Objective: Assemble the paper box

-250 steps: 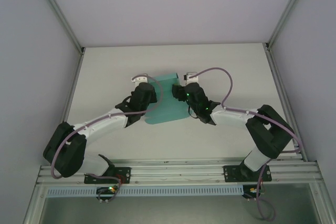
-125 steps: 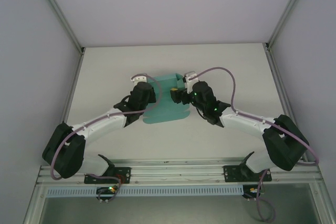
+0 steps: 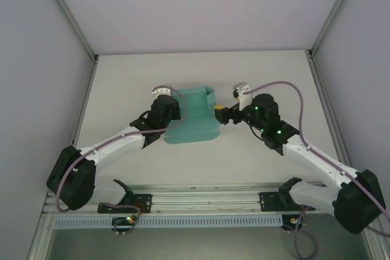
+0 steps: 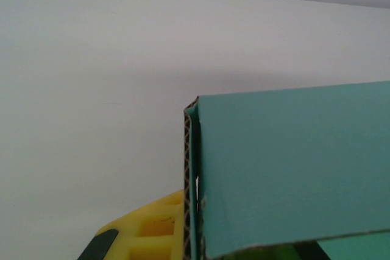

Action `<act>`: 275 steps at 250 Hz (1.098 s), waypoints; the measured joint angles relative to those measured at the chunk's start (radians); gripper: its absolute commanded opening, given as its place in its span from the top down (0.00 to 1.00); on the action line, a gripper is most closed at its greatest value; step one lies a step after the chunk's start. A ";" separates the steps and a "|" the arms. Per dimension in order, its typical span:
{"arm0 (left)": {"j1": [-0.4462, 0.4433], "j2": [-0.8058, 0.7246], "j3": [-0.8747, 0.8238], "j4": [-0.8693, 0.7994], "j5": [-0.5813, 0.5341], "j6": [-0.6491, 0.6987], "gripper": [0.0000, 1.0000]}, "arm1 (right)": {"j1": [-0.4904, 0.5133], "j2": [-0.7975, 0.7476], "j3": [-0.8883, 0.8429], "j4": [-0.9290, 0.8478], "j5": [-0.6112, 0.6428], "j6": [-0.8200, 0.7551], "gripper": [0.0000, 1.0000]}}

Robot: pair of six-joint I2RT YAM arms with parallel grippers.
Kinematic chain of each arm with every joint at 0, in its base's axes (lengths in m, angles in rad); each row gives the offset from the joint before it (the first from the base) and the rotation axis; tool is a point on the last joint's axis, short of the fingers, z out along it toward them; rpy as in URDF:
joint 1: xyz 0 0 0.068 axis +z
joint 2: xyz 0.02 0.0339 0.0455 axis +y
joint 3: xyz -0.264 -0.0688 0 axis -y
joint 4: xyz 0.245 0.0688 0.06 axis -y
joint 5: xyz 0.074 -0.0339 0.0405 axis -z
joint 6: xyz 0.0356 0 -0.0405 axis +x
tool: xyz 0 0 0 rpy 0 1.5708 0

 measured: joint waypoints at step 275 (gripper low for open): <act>-0.024 0.003 0.025 -0.005 0.011 0.019 1.00 | 0.103 0.524 0.256 0.079 0.131 0.078 0.74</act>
